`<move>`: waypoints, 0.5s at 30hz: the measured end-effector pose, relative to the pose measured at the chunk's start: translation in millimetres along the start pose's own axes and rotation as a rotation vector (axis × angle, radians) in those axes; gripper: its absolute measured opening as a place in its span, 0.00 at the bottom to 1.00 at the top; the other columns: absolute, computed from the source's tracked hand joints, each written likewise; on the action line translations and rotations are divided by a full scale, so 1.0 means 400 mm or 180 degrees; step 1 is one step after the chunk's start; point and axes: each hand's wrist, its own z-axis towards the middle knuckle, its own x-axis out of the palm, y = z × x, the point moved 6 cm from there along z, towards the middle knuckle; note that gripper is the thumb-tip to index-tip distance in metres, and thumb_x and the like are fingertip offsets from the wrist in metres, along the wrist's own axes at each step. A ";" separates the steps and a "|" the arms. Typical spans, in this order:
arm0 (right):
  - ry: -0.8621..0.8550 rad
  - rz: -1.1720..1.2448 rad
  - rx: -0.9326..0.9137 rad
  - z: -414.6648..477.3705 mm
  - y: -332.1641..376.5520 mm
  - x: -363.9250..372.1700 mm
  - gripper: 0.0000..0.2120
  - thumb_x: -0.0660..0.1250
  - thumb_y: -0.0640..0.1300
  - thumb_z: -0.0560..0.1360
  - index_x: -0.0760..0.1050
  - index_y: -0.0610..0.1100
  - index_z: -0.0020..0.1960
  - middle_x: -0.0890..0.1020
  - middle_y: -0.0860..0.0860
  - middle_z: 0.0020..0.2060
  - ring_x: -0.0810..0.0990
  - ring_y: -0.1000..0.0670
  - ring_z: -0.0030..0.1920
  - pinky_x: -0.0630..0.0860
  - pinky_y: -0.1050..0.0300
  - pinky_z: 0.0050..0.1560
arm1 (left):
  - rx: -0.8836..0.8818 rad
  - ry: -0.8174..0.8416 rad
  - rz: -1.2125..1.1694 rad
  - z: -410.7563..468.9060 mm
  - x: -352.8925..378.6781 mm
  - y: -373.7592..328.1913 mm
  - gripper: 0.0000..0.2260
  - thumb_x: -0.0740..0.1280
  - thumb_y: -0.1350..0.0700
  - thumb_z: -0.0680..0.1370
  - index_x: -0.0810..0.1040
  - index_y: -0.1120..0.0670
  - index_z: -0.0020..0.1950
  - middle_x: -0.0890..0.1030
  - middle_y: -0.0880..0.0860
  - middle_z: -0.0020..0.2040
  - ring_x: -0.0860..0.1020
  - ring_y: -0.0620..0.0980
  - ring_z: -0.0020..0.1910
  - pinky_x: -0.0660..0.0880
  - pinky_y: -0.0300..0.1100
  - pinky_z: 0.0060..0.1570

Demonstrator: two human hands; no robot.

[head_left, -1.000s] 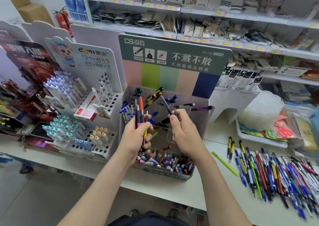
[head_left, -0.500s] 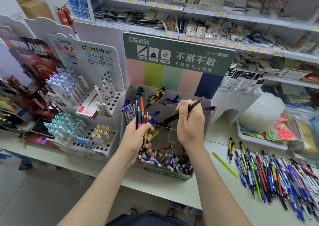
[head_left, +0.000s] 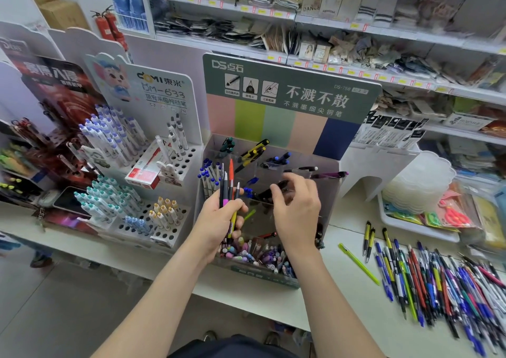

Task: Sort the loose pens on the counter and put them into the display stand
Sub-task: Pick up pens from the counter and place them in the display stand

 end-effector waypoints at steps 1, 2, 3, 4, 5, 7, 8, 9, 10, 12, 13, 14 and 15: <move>-0.0074 -0.0007 0.0189 -0.010 -0.008 -0.001 0.19 0.74 0.46 0.80 0.77 0.45 0.69 0.78 0.50 0.58 0.82 0.52 0.47 0.82 0.55 0.52 | 0.0000 0.0002 -0.0004 0.000 -0.001 -0.001 0.11 0.66 0.62 0.84 0.76 0.59 0.66 0.81 0.56 0.43 0.74 0.50 0.32 0.68 0.43 0.27; -0.0047 -0.0009 0.0415 -0.019 -0.016 0.003 0.22 0.72 0.47 0.82 0.74 0.44 0.74 0.76 0.49 0.62 0.82 0.49 0.52 0.81 0.54 0.56 | 0.0006 0.0002 0.0005 0.001 -0.002 -0.002 0.11 0.66 0.62 0.83 0.76 0.60 0.66 0.81 0.56 0.43 0.74 0.50 0.32 0.68 0.43 0.27; 0.0086 -0.0015 0.0654 -0.028 -0.023 0.008 0.25 0.70 0.48 0.83 0.70 0.42 0.77 0.75 0.48 0.66 0.81 0.48 0.58 0.78 0.56 0.60 | 0.0015 0.0001 0.0023 0.002 -0.005 -0.003 0.11 0.66 0.62 0.83 0.76 0.61 0.66 0.81 0.57 0.43 0.74 0.50 0.33 0.69 0.43 0.27; 0.0268 0.0005 0.0873 -0.033 -0.026 0.017 0.25 0.67 0.48 0.84 0.67 0.42 0.78 0.75 0.48 0.68 0.79 0.47 0.64 0.74 0.60 0.62 | 0.0022 0.0001 0.0037 0.003 -0.007 -0.003 0.11 0.66 0.62 0.83 0.76 0.61 0.66 0.80 0.57 0.43 0.74 0.50 0.33 0.69 0.44 0.27; 0.0459 0.0075 0.0967 -0.032 -0.026 0.026 0.23 0.65 0.46 0.85 0.68 0.42 0.78 0.76 0.48 0.68 0.78 0.46 0.67 0.71 0.62 0.62 | 0.0025 -0.0002 0.0034 0.004 -0.008 -0.004 0.11 0.66 0.62 0.83 0.76 0.61 0.66 0.80 0.57 0.43 0.74 0.50 0.33 0.69 0.44 0.27; 0.0886 0.0259 0.0770 -0.027 -0.009 0.046 0.24 0.64 0.38 0.82 0.70 0.45 0.77 0.80 0.49 0.64 0.80 0.49 0.61 0.73 0.62 0.59 | 0.0031 0.0006 0.0026 0.005 -0.009 -0.005 0.11 0.66 0.62 0.83 0.76 0.60 0.66 0.81 0.57 0.43 0.74 0.50 0.33 0.69 0.44 0.27; 0.1133 0.0328 0.0587 -0.026 0.003 0.057 0.27 0.63 0.35 0.80 0.69 0.47 0.78 0.80 0.50 0.64 0.80 0.52 0.58 0.75 0.61 0.59 | 0.0035 0.0016 0.0032 0.005 -0.009 -0.007 0.11 0.66 0.62 0.83 0.76 0.59 0.66 0.81 0.57 0.44 0.74 0.50 0.34 0.69 0.44 0.28; 0.1365 0.0365 0.0418 -0.026 0.011 0.070 0.30 0.62 0.32 0.78 0.69 0.48 0.79 0.80 0.51 0.65 0.80 0.53 0.58 0.75 0.61 0.59 | 0.0037 0.0024 0.0039 0.005 -0.009 -0.006 0.11 0.67 0.61 0.83 0.76 0.58 0.66 0.81 0.57 0.44 0.75 0.51 0.34 0.69 0.45 0.28; 0.1503 0.0390 0.0317 -0.026 0.017 0.080 0.32 0.61 0.31 0.78 0.68 0.49 0.79 0.79 0.51 0.68 0.80 0.54 0.59 0.76 0.60 0.61 | 0.0044 0.0023 0.0058 0.005 -0.010 -0.007 0.10 0.67 0.61 0.84 0.76 0.57 0.65 0.81 0.57 0.45 0.75 0.51 0.35 0.70 0.45 0.28; 0.1382 0.0294 0.0335 -0.023 0.016 0.086 0.31 0.59 0.31 0.80 0.66 0.47 0.81 0.77 0.49 0.72 0.77 0.51 0.68 0.73 0.57 0.70 | 0.0086 0.0020 0.0147 0.004 -0.013 -0.008 0.08 0.67 0.60 0.84 0.76 0.58 0.63 0.81 0.58 0.46 0.75 0.52 0.36 0.71 0.46 0.29; 0.1253 0.0191 0.0396 -0.021 0.010 0.085 0.28 0.59 0.32 0.82 0.66 0.45 0.81 0.76 0.48 0.74 0.75 0.49 0.73 0.70 0.58 0.73 | 0.0116 0.0027 0.0203 0.002 -0.013 -0.010 0.08 0.67 0.59 0.85 0.76 0.57 0.63 0.81 0.58 0.47 0.75 0.53 0.37 0.72 0.46 0.30; 0.1154 0.0098 0.0434 -0.021 0.004 0.086 0.26 0.59 0.34 0.83 0.67 0.43 0.81 0.76 0.46 0.74 0.73 0.47 0.75 0.67 0.59 0.74 | 0.0152 0.0045 0.0243 0.000 -0.012 -0.012 0.07 0.66 0.59 0.85 0.76 0.57 0.63 0.82 0.57 0.47 0.76 0.52 0.38 0.72 0.45 0.30; 0.1046 0.0045 0.0395 -0.022 0.004 0.083 0.24 0.59 0.35 0.84 0.69 0.42 0.79 0.77 0.46 0.73 0.73 0.47 0.75 0.66 0.60 0.74 | 0.0186 0.0085 0.0268 -0.003 -0.010 -0.016 0.08 0.66 0.59 0.86 0.77 0.56 0.64 0.82 0.55 0.47 0.76 0.51 0.37 0.72 0.45 0.30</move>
